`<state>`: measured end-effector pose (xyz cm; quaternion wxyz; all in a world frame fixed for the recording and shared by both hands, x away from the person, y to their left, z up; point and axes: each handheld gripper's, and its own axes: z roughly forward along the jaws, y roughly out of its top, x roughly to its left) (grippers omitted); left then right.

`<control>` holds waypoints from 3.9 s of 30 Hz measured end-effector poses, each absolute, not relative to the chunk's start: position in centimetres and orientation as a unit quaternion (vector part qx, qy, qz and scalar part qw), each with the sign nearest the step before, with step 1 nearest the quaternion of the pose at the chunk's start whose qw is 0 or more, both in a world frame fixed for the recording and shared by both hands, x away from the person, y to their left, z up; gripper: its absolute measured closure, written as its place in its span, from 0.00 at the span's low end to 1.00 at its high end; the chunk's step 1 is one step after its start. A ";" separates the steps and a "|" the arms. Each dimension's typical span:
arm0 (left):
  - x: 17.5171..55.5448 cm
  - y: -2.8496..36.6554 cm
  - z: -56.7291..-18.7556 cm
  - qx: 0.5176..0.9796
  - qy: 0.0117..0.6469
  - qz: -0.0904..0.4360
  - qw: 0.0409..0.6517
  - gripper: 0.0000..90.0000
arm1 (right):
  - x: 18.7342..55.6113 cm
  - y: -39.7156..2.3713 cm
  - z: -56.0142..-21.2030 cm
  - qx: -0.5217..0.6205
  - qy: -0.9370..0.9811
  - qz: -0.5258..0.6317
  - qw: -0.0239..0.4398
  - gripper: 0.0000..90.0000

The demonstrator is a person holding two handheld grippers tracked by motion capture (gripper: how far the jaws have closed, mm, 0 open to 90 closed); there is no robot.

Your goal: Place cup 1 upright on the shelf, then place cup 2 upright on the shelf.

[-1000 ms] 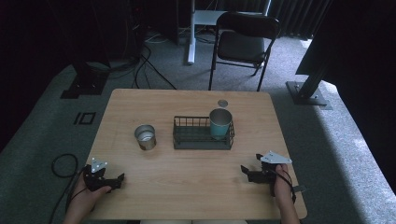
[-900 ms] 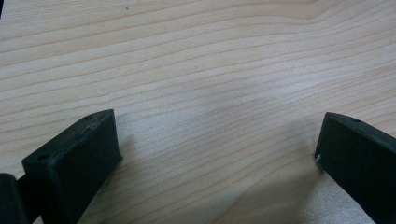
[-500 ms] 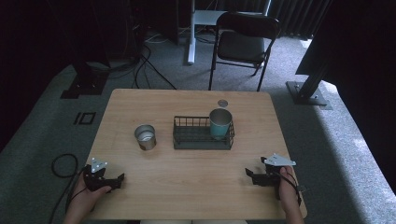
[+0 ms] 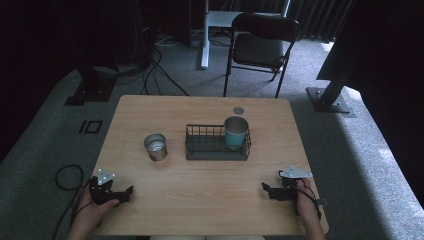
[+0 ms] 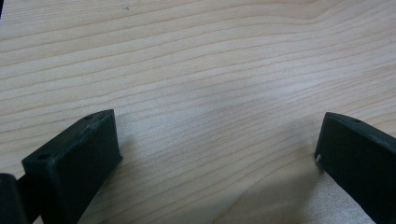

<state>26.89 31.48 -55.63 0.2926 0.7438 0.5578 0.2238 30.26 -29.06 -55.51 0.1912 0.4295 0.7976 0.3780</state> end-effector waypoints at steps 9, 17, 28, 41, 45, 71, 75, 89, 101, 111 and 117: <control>26.9 31.5 -55.6 0.744 0.558 0.224 0.293 0.00 | 30.4 -28.7 -55.8 0.432 0.811 0.349 0.183 0.13; 26.9 31.5 -55.6 0.744 0.558 0.224 0.293 0.00 | 30.5 -28.8 -55.8 0.432 0.811 0.349 0.183 0.13; 26.6 31.4 -55.6 0.745 0.556 0.223 0.294 0.00 | 30.5 -28.8 -55.8 0.432 0.811 0.349 0.183 0.13; 26.0 31.5 -55.2 0.762 0.529 0.192 0.320 0.01 | 30.5 -28.8 -55.8 0.433 0.811 0.349 0.183 0.13; 26.1 31.4 -54.9 0.761 0.526 0.191 0.328 0.01 | 30.5 -28.8 -55.8 0.432 0.811 0.349 0.183 0.13; 26.7 30.3 -53.3 0.753 0.515 0.198 0.358 0.01 | 30.5 -28.8 -55.8 0.432 0.811 0.349 0.183 0.13; 27.0 30.0 -53.1 0.752 0.513 0.200 0.362 0.01 | 30.5 -28.8 -55.8 0.432 0.811 0.349 0.183 0.13; 28.1 29.2 -52.5 0.746 0.509 0.213 0.373 0.01 | 30.5 -28.8 -55.8 0.432 0.811 0.349 0.183 0.13; 29.4 28.2 -51.5 0.736 0.506 0.227 0.388 0.01 | 30.5 -28.8 -55.8 0.432 0.811 0.349 0.183 0.13; 30.8 26.7 -50.9 0.730 0.493 0.241 0.408 0.01 | 30.5 -28.8 -55.8 0.432 0.811 0.349 0.183 0.13; 32.0 25.8 -50.8 0.728 0.485 0.251 0.415 0.01 | 30.5 -28.8 -55.8 0.432 0.811 0.349 0.183 0.13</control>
